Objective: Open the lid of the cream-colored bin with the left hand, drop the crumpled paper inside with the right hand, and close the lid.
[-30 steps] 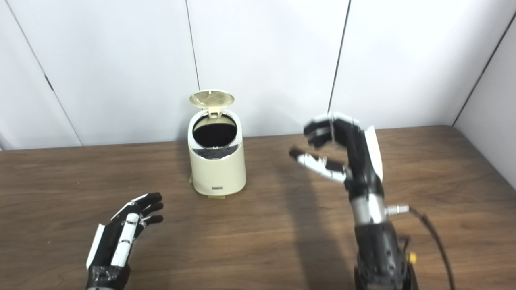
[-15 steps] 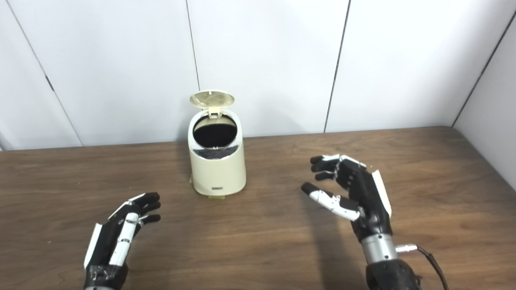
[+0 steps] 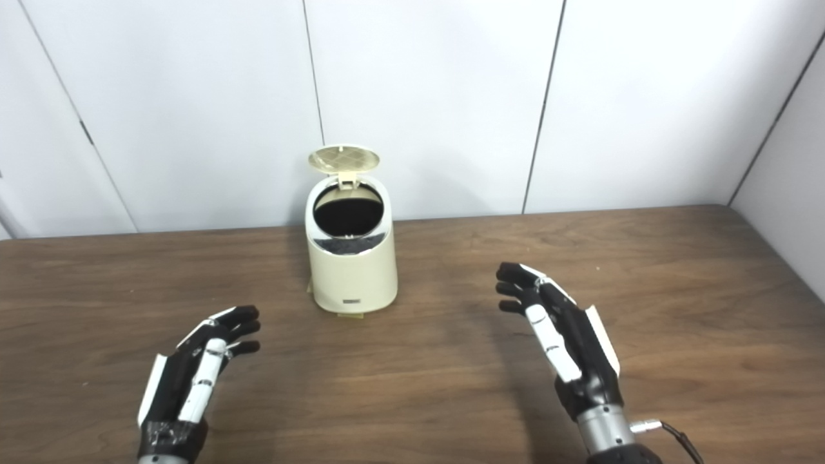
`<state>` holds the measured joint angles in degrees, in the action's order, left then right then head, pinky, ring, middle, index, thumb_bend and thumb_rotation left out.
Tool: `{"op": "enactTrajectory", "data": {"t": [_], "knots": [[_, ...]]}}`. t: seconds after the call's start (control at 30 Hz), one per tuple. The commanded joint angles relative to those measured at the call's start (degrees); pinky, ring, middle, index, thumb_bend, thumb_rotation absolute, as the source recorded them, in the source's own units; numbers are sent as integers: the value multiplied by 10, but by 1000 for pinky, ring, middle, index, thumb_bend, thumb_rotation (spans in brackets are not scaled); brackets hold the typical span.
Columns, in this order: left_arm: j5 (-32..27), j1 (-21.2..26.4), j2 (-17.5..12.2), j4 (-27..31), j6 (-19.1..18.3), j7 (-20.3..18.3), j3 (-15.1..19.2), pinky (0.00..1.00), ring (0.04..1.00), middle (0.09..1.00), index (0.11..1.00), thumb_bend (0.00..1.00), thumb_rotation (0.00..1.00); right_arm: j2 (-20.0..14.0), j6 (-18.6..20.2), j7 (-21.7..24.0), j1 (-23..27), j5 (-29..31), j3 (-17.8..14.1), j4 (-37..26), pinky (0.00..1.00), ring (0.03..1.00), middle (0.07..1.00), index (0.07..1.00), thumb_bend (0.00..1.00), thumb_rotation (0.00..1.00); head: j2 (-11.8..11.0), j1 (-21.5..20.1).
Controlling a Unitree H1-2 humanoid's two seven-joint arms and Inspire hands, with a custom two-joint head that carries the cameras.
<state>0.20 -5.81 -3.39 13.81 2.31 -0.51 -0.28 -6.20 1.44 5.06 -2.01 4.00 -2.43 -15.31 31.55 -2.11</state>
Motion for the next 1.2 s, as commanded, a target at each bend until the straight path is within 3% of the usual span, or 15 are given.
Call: {"op": "enactTrajectory", "data": {"t": [0.0,0.2,0.27,0.33,0.47,0.63,0.77,0.9,0.97,1.07,1.17], "knots": [[-1,-7,-1,13,12,0,4,700,784,790,765,176,676,-1,-37,5,7,6,1,-1,809,841,837,811,147,803,-2,-1],[53,48,-44,25,-21,-9,11,791,856,857,857,358,870,-3,-60,0,3,-21,9,23,807,852,849,825,167,831,-10,-2],[72,72,-53,29,-19,-5,13,786,850,856,854,425,869,-4,-69,-1,3,-23,9,31,800,851,848,828,198,861,-11,1],[85,104,-58,44,-41,2,18,781,850,854,849,481,866,-5,-79,0,3,-22,8,40,798,852,849,832,209,863,-12,3],[128,158,-71,63,-68,5,17,782,860,853,848,604,899,-4,-86,-2,3,-25,8,52,797,856,858,835,196,819,-13,5],[184,227,-97,69,-88,-10,9,796,869,849,843,648,886,-7,-104,0,5,-29,9,69,799,857,858,838,177,798,-14,7],[207,279,-103,82,-139,-32,-1,791,858,841,837,730,879,-8,-113,-3,5,-40,11,77,794,854,854,829,184,799,-14,8],[222,319,-112,84,-185,-63,-16,735,833,834,827,899,867,-8,-110,-3,4,-45,11,75,787,853,851,823,169,766,-12,9],[225,347,-122,82,-218,-91,-27,757,846,844,836,967,868,-7,-107,-5,3,-47,11,75,785,856,853,826,172,765,-13,7],[226,382,-137,76,-251,-125,-43,770,855,851,841,998,843,-6,-110,-7,3,-54,12,76,771,853,851,825,176,743,-12,7],[241,420,-153,59,-258,-146,-63,736,833,841,828,999,813,-3,-111,-8,3,-54,11,79,754,847,845,816,195,720,-14,6]]}}
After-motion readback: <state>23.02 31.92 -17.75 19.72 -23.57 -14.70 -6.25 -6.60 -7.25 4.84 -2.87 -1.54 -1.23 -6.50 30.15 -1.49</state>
